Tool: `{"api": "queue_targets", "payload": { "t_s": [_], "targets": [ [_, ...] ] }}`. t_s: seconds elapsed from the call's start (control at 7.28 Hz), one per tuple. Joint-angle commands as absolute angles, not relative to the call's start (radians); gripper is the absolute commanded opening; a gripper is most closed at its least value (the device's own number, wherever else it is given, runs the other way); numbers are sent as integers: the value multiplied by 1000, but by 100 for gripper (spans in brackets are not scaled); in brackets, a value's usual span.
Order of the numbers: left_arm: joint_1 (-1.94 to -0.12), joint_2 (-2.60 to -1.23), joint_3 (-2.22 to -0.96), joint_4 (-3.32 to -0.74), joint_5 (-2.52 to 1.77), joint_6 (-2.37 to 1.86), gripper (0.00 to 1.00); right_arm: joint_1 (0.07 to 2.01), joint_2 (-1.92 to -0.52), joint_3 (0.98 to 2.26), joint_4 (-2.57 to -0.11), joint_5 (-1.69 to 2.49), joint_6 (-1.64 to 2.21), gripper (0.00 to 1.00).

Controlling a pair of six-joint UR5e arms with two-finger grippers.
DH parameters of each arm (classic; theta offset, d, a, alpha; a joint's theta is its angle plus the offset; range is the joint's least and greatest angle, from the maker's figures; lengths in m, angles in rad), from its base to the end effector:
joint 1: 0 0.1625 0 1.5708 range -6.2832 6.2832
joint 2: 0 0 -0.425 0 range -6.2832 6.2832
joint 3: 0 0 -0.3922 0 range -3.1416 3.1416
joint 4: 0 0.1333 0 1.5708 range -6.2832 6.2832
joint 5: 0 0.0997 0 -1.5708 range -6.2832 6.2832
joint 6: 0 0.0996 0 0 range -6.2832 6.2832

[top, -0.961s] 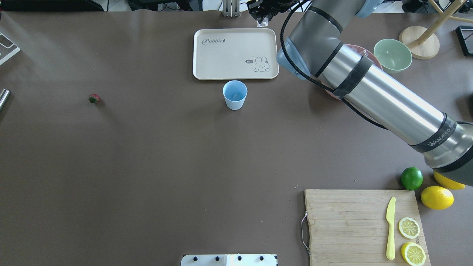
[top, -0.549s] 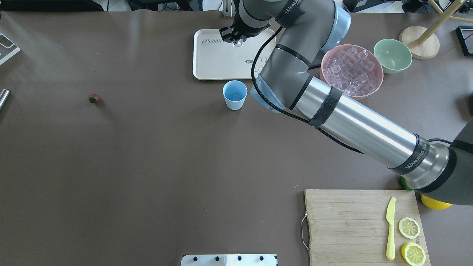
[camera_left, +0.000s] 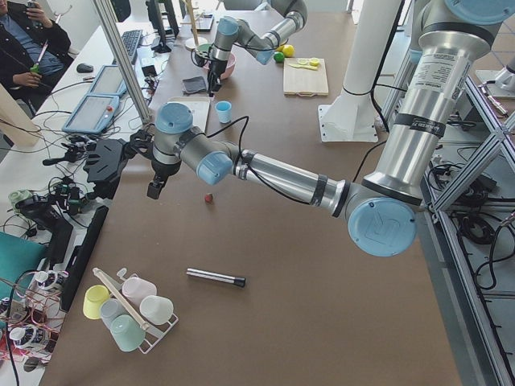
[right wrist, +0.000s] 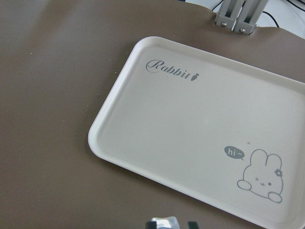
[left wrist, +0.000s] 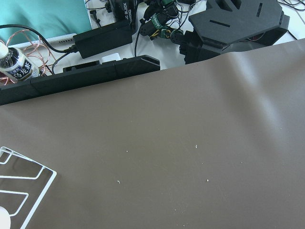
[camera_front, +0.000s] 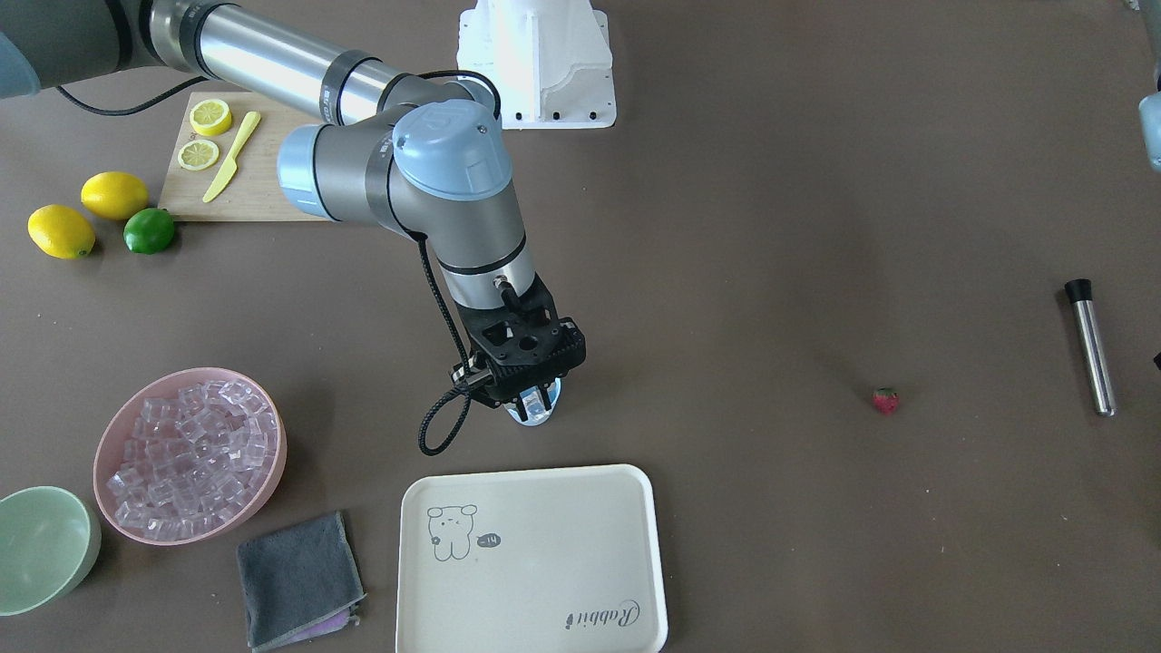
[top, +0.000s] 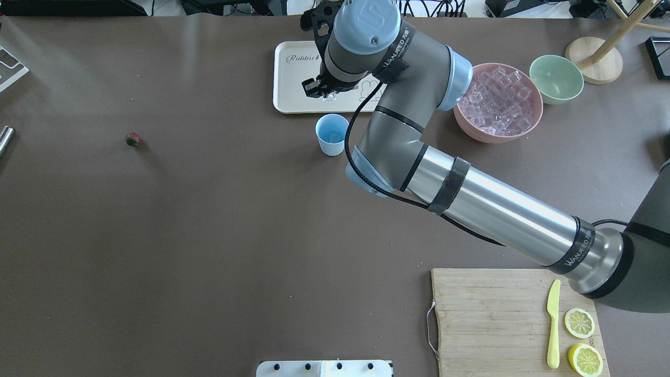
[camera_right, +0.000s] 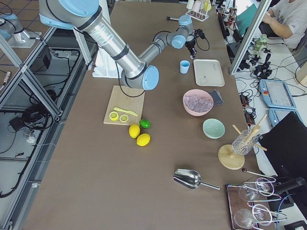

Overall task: Mash ice and strawberries in cup
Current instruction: 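Lower the right gripper and release the ice cube into the cup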

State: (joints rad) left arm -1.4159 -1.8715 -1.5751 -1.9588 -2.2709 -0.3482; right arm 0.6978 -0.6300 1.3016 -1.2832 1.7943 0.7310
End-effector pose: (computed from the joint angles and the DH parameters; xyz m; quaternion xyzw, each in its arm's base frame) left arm 0.0282 -0.6285 0.4456 0.2287 0.3918 0.0307 0.8906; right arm -0.5317 -0.5910 0.1430 0.2477 -0.3984 -0.1139 0.8758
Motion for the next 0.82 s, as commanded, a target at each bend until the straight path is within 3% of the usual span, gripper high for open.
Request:
{"api": "queue_targets", "payload": {
  "t_s": [0.0,0.55,0.69],
  "targets": [
    [-1416,-1873,-1577,-1959,-2270,-350,98,687,-641,1304,-1287,1793,736,0],
    [-1417,-1871,-1582,-1959,-2270,-351,98,666,-669,1321,-1281,1795,736,0],
    [-1416,-1871,-1582,-1959,-2272,-351,98,663,-670,1328,-1281,1796,736,5]
  ]
}}
